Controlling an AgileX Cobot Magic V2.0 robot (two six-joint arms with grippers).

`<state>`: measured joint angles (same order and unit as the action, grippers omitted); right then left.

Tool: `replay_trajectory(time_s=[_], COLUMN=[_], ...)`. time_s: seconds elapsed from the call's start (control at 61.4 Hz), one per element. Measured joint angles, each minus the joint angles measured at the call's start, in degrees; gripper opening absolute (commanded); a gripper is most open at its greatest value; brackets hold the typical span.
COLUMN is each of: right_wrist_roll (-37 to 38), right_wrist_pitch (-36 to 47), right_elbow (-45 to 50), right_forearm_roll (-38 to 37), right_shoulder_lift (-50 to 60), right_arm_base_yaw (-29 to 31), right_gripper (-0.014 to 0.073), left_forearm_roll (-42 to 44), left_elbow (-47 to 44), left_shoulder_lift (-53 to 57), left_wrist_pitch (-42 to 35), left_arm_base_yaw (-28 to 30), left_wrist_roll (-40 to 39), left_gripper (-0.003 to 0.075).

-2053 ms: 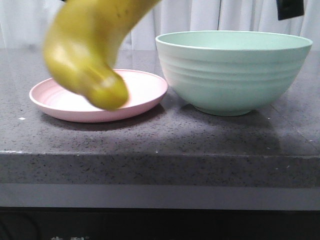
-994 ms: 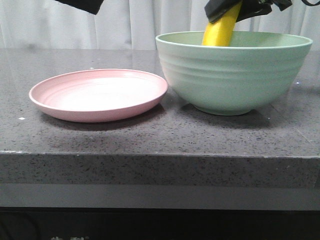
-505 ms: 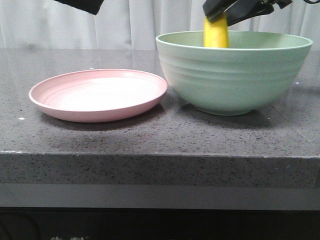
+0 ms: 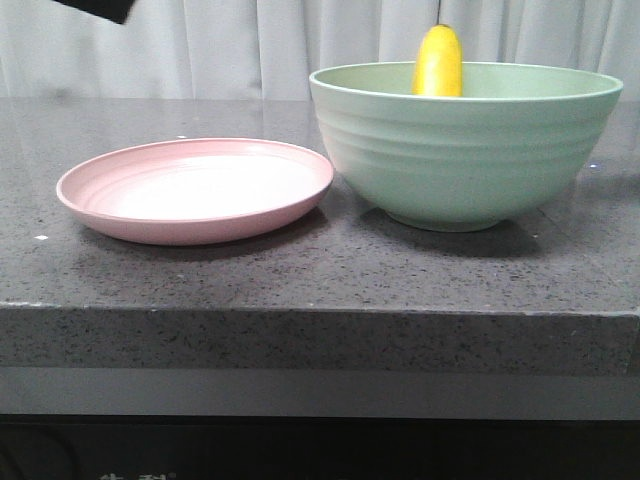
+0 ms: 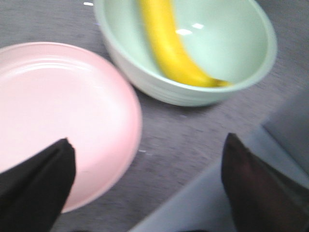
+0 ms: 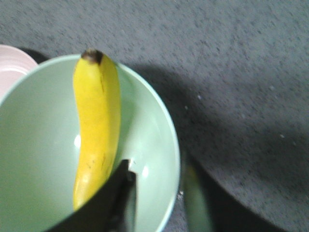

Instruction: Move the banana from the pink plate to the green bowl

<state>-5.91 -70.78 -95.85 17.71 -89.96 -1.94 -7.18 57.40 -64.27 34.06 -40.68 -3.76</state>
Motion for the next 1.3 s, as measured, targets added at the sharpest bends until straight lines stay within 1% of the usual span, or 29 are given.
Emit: replay_trajectory(time_s=[0.016,0.049,0.081,0.147,0.212,0.244,0.407,0.521,0.619,0.749,0.88,1.01,1.157,1.303], right_wrist_roll=[0.0,0.0,0.1,0.3,0.4,0.4,0.4,-0.6,-2.0,-3.8,-5.5,-6.0,-6.1,-6.2], right_wrist_pitch=[-0.2,-0.5,-0.6,-0.6,-0.6,-0.6,-0.5,3.5,9.3,19.8,28.8,35.9,40.9,42.0], right_elbow=[0.0,0.0,0.0,0.0,0.0,0.0,1.0,6.5,14.9,28.3,42.6,54.5,65.9,72.5], right_forearm_roll=[-0.3,-0.5,-0.8,-0.8,-1.0,-1.2,-1.6,-1.6,-1.6,-1.5,-1.2,-1.3,-1.2,-1.2], right_shoulder_lift=[0.0,0.0,0.0,0.0,0.1,0.2,3.7,10.3,17.1,29.0,40.6,52.4,65.3,74.9], right_arm_base_yaw=[0.0,0.0,0.0,0.0,0.0,0.0,0.0,0.0,0.0,0.0,0.0,0.0,0.0,0.0], right_gripper=[0.0006,-0.0042,-0.0062,-0.0067,-0.0067,-0.0067,-0.0067,-0.0067,-0.0068,-0.0068,-0.0068,-0.0068,-0.0068,-0.0068], left_forearm_roll=[0.2,0.2,0.3,0.4,0.4,0.4,0.8,2.4,3.8,5.1,5.3,5.3,5.3,5.3], left_elbow=[0.0,0.0,0.0,0.0,0.0,0.0,0.0,-0.1,-1.0,-4.3,-10.4,-17.6,-25.4,-30.8], left_shoulder_lift=[0.0,0.0,0.0,0.0,0.0,0.0,0.1,2.0,5.6,11.9,19.0,26.5,34.6,41.9], left_wrist_pitch=[0.0,-0.1,-0.2,-1.1,-2.0,-2.3,-2.9,-2.9,-3.1,-4.0,-6.0,-8.3,-10.4,-12.0], left_arm_base_yaw=[1.1,3.4,4.9,8.6,11.8,13.2,20.5,23.8,26.2,29.0,30.1,30.1,30.1,30.1], left_wrist_roll=[0.0,0.0,0.0,0.0,0.0,0.0,0.0,0.0,0.0,0.0,0.0,0.0,0.0,0.0], left_gripper=[0.0398,0.0322,0.0256,0.0151,0.0026,-0.0020,-0.0018,-0.0018,-0.0018,-0.0018,-0.0018,-0.0018,-0.0018,-0.0018])
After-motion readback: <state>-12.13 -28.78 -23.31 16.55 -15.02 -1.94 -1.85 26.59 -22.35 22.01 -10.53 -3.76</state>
